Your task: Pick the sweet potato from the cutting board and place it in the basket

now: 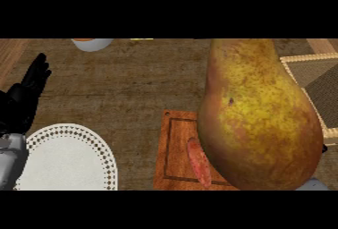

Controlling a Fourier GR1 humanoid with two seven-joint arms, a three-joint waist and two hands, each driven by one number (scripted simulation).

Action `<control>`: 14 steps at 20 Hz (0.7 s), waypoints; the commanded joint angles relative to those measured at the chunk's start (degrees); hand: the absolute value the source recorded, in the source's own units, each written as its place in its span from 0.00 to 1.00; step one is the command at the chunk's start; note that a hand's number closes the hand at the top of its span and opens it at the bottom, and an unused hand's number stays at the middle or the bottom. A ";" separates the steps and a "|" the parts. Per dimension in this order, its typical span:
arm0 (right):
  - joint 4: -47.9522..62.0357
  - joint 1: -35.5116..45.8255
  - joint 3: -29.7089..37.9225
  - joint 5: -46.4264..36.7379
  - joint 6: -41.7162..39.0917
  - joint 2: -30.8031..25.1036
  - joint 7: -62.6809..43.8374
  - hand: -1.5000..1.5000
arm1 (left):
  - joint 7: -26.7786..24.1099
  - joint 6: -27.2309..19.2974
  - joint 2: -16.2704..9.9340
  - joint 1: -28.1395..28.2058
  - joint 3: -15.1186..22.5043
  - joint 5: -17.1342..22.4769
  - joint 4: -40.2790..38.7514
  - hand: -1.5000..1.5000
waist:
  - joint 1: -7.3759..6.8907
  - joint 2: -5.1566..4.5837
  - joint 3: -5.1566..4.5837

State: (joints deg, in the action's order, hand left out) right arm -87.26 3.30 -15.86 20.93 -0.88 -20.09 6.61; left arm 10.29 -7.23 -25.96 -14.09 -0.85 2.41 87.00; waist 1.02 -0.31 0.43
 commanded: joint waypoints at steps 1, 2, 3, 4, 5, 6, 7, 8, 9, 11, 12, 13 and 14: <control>6.05 3.57 2.85 4.99 -8.18 1.49 3.82 1.00 | -0.80 0.91 1.30 -0.72 0.68 -1.12 -2.40 0.50 | -1.13 0.15 -0.39; 8.68 4.39 0.82 6.83 -12.55 2.92 6.36 1.00 | 0.21 0.57 1.15 -1.95 0.96 -1.23 -4.25 0.50 | -1.44 -0.22 -0.30; 10.15 4.18 0.36 8.85 -16.71 4.07 9.79 1.00 | 0.40 2.12 1.48 -0.15 1.75 0.17 -2.59 0.50 | -2.49 -0.46 -0.15; 9.97 8.38 0.34 12.00 -19.40 5.12 7.18 1.00 | 1.30 0.82 2.69 -0.21 2.59 -0.58 -2.76 0.50 | -3.67 -0.78 -0.09; 9.60 9.09 0.27 14.65 -23.43 6.09 8.98 1.00 | 1.20 1.42 3.55 -0.12 3.42 -0.37 -4.58 0.50 | -3.57 -1.31 0.01; 10.92 10.47 -0.39 16.31 -26.90 6.74 9.17 1.00 | 1.60 1.24 4.41 -0.06 4.74 -1.01 -4.46 0.50 | -4.51 -1.71 0.14; 0.67 13.30 -0.18 10.68 -26.98 7.38 20.06 1.00 | 2.60 1.95 5.74 1.37 5.31 0.43 -4.94 0.50 | -2.68 -0.05 0.37; 1.60 11.48 -2.19 14.55 -30.23 11.79 21.57 1.00 | 3.11 2.61 5.94 1.05 5.29 1.17 -5.25 0.50 | -2.89 -0.50 0.27; 0.70 9.29 -4.04 16.95 -33.68 13.66 22.88 1.00 | 2.46 1.79 6.50 2.48 5.57 0.49 -5.71 0.50 | -2.51 -0.26 0.08; -1.64 3.57 -5.18 3.89 -30.62 12.81 32.78 0.00 | 5.17 1.42 5.27 3.33 4.91 0.19 -4.11 0.50 | -0.71 0.69 -0.24; -2.92 1.19 -4.78 1.08 -26.89 13.34 33.99 0.00 | 2.87 1.46 6.06 2.17 4.21 0.02 -8.35 0.50 | 0.10 0.41 -0.39; -4.06 0.70 -4.35 -0.11 -23.53 13.66 32.41 0.00 | 2.41 1.01 7.31 4.72 5.21 -0.43 -5.82 0.50 | -0.59 0.47 -0.42; -7.23 -2.19 -5.09 -3.30 -20.36 13.05 32.34 0.00 | 3.95 0.65 6.60 4.41 5.38 -1.28 -4.84 0.50 | -0.32 0.59 -0.42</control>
State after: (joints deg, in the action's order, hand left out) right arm -88.84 6.66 -19.52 25.11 -25.88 -8.40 33.92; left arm 13.13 -6.01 -20.05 -11.15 3.92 2.13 81.58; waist -0.07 -0.11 0.19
